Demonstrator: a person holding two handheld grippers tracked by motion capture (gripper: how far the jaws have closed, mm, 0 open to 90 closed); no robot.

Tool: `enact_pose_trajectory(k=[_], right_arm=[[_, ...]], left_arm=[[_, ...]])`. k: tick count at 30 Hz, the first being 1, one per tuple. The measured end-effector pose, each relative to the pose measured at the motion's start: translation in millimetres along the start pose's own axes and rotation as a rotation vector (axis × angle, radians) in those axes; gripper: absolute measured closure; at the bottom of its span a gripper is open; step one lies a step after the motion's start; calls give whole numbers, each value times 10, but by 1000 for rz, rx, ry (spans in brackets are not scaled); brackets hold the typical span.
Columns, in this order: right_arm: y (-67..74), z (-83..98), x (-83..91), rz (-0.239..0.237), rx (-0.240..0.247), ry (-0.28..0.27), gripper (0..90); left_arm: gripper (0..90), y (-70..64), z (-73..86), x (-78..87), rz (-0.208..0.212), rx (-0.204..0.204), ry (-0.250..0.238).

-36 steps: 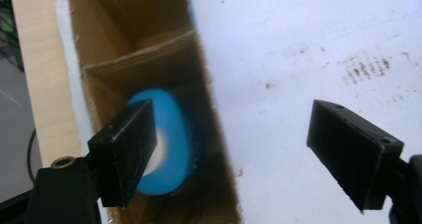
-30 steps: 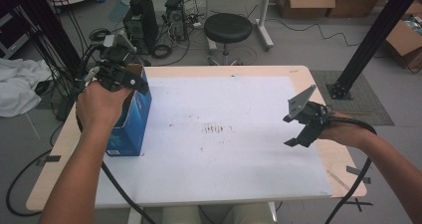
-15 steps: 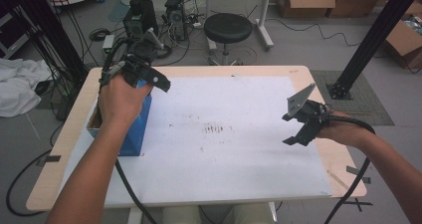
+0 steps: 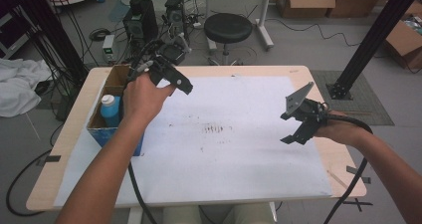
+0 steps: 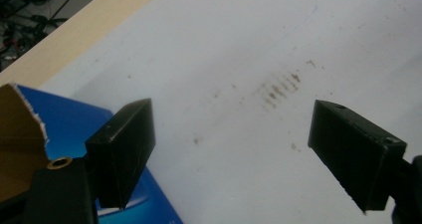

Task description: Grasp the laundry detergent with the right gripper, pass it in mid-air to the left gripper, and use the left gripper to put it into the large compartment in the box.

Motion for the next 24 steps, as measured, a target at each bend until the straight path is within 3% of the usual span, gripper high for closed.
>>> enact_pose_trajectory(k=[11, 24], right_arm=[[-8, 6, -22, 4, -27, -9, 181], [-99, -16, -54, -2, -32, -1, 181]], left_arm=[[192, -190, -39, -227, 32, -97, 13], [191, -251, -134, -425, 65, -129, 11]])
Point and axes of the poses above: each handheld gripper's, and its own axes: x roughly backward along the jaws, z roughly out of its underside, y roughly to its left, the point moved 9 cm from there along -x, roughly forward along the jaws, and after that the axes turned 10 degrees about -z, right-handed, at the moved point
